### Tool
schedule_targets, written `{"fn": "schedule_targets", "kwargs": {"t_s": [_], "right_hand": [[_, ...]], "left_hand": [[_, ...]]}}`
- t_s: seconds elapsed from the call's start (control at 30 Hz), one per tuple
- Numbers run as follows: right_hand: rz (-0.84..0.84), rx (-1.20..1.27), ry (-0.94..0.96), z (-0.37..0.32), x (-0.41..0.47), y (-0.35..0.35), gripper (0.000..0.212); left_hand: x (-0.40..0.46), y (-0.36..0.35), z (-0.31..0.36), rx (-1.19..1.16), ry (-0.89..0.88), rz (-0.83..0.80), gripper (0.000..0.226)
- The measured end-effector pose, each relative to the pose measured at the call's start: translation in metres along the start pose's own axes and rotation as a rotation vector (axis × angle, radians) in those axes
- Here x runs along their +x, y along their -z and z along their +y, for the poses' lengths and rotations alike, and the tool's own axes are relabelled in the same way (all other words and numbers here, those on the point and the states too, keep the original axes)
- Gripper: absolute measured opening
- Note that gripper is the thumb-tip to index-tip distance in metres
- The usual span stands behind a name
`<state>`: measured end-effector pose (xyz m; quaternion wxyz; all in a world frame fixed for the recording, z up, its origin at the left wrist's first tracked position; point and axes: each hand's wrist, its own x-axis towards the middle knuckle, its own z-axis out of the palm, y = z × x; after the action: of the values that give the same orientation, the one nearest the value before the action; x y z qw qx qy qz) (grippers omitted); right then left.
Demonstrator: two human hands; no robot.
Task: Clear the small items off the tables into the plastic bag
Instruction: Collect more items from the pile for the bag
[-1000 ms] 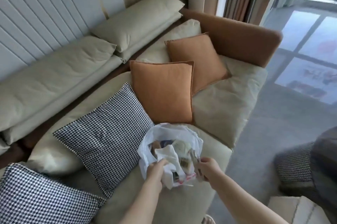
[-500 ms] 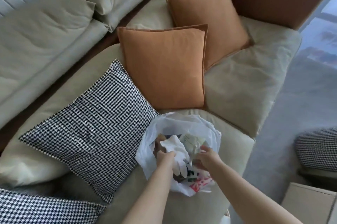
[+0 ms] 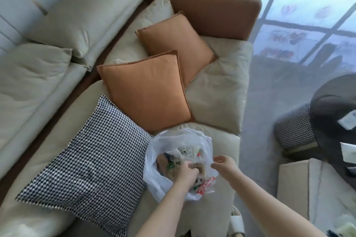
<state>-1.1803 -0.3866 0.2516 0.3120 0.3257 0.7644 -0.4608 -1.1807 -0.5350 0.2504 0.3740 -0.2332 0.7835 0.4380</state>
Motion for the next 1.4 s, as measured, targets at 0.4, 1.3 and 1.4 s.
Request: {"fn": "schedule_targets", "kwargs": {"t_s": [0.4,1.3,1.4], "right_hand": [[0.287,-0.028,0.013,0.105,-0.123,0.085,0.032],[0.672,0.576,-0.408,0.595,-0.404,0.068,0.028],[0.698,0.665,-0.493,0.631,-0.417,0.056,0.025]], "left_hand": [[-0.090,-0.103,0.043,0.770,-0.425,-0.236,0.039],[-0.341,-0.425,-0.190,1.210,-0.731,-0.578,0.031],[-0.354,-0.447,-0.206,1.269,-0.728,-0.603,0.029]]}}
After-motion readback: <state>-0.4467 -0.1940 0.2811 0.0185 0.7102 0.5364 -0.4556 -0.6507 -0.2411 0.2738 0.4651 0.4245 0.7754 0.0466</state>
